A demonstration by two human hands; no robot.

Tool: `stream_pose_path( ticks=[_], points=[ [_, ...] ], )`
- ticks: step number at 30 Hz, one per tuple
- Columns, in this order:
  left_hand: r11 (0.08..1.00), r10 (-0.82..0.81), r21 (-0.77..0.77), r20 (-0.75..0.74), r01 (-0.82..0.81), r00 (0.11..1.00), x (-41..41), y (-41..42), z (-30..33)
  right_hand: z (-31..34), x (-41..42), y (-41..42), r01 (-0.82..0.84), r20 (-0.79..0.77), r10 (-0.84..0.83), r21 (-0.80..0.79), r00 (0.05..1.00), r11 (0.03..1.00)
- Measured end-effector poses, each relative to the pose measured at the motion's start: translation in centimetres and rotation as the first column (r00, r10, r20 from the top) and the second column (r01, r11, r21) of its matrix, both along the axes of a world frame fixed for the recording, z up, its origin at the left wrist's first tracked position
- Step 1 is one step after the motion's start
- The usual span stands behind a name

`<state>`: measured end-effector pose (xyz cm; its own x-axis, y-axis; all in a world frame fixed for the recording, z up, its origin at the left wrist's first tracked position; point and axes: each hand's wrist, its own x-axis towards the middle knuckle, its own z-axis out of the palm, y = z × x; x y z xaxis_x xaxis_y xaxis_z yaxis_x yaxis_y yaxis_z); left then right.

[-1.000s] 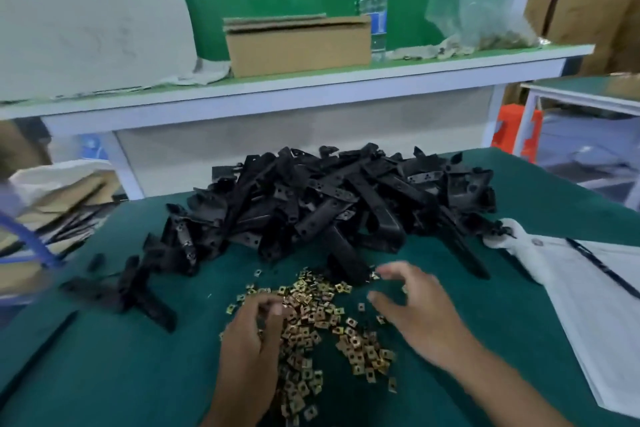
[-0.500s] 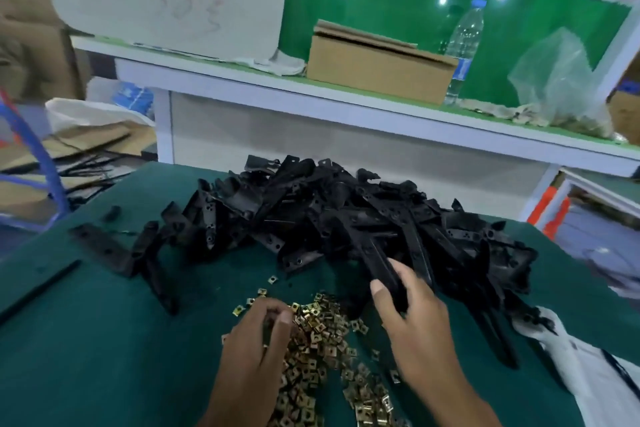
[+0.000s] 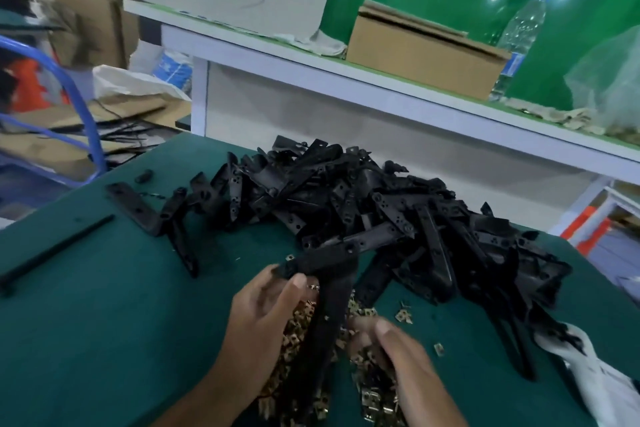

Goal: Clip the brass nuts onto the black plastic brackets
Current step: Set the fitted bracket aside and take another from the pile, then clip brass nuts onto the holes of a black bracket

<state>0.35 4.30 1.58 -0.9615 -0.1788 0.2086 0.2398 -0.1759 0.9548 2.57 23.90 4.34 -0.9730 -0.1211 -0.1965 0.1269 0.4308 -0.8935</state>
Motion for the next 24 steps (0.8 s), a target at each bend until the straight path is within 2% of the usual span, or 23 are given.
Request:
stream_pose_path(
  ticks=[2,3,4,6,11,14,16,19,24],
  points=[
    [1.0,0.027,-0.014,0.037,-0.026,0.999,-0.1,0.1,0.0,-0.8,-0.3,0.7,-0.047,-0.17,0.111,0.342,0.979,0.939],
    [1.0,0.007,0.013,0.055,-0.008,0.998,0.0,0.2,0.1,-1.3,-0.6,1.1,-0.094,-0.175,0.212,0.516,0.961,0.852],
    [1.0,-0.02,0.021,0.063,0.018,0.998,0.0,0.3,0.1,-2.1,-0.7,1.5,-0.138,-0.16,0.296,0.618,0.942,0.774],
    [0.997,-0.075,-0.007,0.066,0.075,0.995,0.1,0.4,-0.3,-3.0,-1.1,1.7,-0.122,-0.181,0.317,0.664,0.931,0.738],
    [0.979,-0.152,-0.135,0.018,0.153,0.988,0.5,0.6,-0.7,-3.0,-1.0,1.6,0.04,-0.402,0.23,0.56,0.886,0.827],
    [0.945,-0.18,-0.275,0.016,0.178,0.983,0.6,0.5,-1.0,-2.2,-0.9,2.0,0.144,-0.494,0.077,0.395,0.866,0.907],
    [0.915,-0.185,-0.363,0.018,0.179,0.983,0.8,0.5,-1.2,-1.8,-1.0,2.2,0.18,-0.453,-0.07,0.204,0.889,0.962],
    [0.897,-0.194,-0.406,-0.006,0.174,0.981,0.9,0.5,-1.1,-1.5,-1.1,2.3,0.216,-0.247,-0.244,-0.134,0.938,0.967],
    [0.845,-0.282,-0.466,0.028,0.262,0.959,0.8,0.5,-1.2,-0.9,-1.3,2.8,0.253,-0.19,-0.298,-0.23,0.935,0.94]
  ],
)
